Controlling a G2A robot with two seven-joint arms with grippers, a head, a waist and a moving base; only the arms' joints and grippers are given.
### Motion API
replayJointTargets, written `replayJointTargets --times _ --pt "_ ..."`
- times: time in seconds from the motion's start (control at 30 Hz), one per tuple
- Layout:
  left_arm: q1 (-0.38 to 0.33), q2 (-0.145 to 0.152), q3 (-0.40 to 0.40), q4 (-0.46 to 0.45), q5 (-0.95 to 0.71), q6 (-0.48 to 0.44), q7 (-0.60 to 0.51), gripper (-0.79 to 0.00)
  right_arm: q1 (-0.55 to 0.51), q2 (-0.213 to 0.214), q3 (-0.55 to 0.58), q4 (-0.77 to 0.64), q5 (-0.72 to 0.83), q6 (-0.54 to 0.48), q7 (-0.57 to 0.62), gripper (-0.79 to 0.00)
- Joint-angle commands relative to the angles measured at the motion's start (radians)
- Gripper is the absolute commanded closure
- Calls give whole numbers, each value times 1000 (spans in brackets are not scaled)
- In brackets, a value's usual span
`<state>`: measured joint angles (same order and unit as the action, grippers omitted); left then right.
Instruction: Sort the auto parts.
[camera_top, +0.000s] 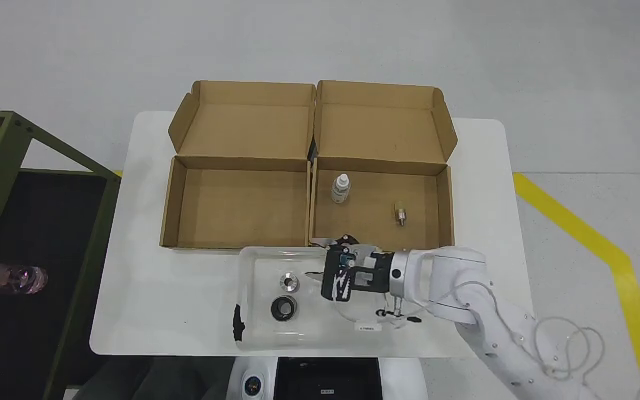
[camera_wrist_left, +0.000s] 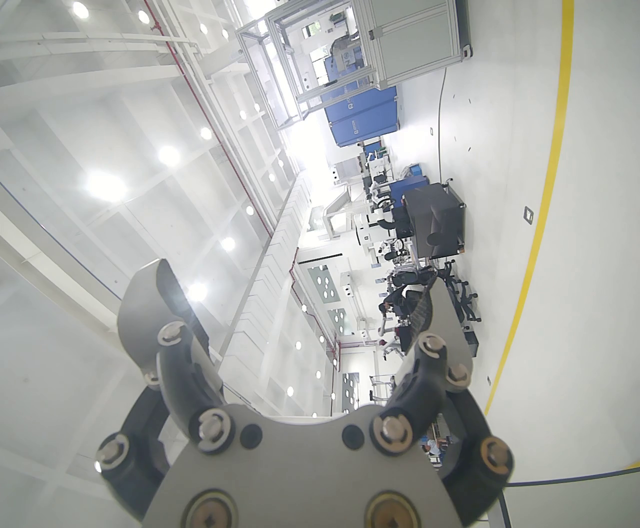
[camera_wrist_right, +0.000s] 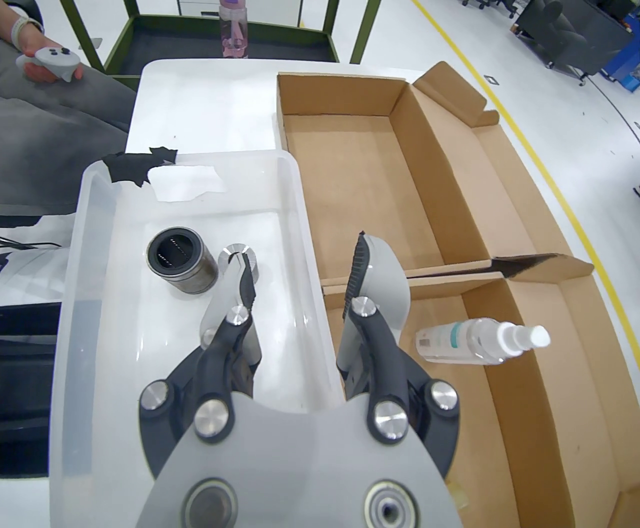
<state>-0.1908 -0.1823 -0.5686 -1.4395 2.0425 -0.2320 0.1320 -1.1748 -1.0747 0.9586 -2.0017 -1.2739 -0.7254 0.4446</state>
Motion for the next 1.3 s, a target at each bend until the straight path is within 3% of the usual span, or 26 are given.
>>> replayJointTargets --times 0.0,0.47,1.27 --pt "0 0 0 0 0 0 0 -785 12 -5 -30 10 -9 4 7 -354" --pt "0 0 0 0 0 0 0 -785 67 -40 -175 101 -61 25 38 -339" --pt "0 0 0 0 0 0 0 -785 135 -86 -280 237 -123 58 65 -323"
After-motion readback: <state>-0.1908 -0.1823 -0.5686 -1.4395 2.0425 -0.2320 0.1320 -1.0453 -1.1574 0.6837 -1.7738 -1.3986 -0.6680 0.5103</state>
